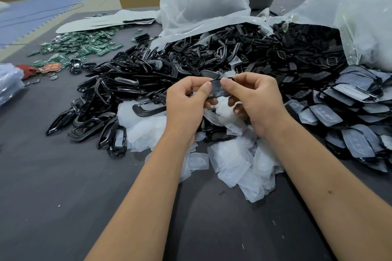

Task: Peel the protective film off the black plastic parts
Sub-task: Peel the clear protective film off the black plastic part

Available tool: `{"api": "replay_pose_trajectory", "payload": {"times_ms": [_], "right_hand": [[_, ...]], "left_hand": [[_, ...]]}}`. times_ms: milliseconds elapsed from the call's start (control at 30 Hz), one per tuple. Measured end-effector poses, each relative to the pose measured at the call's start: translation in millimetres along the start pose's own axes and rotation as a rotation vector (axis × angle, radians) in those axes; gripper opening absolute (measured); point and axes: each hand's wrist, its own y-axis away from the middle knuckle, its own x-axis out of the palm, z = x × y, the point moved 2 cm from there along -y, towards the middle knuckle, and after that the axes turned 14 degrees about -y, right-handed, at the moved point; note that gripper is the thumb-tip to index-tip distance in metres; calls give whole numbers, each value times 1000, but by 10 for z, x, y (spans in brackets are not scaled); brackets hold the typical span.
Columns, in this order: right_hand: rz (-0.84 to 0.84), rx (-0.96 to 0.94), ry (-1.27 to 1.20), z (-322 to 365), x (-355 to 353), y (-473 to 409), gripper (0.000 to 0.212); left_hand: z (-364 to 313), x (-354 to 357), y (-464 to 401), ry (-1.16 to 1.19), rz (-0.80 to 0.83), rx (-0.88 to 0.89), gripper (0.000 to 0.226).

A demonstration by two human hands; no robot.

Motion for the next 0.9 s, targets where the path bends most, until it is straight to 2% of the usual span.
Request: {"api": "replay_pose_trajectory", "payload": {"times_ms": [100,367,567,800,900], "right_hand": [[13,-19,8,3,-7,5,17],[9,-125,36,12,2,17,20],[-9,-270,180,9,6,19,13],[-32,-317,210,8,6,21,12],[-86,-320,222,8,1,36,19]], "left_hand": [[-10,1,15,19,23,22,5],[-7,8,22,-4,-22,19,10],[-11,4,31,-15,-16,17,10],[-3,10,22,6,-1,-4,11],[7,7,21,6,-6,-4,12]]}}
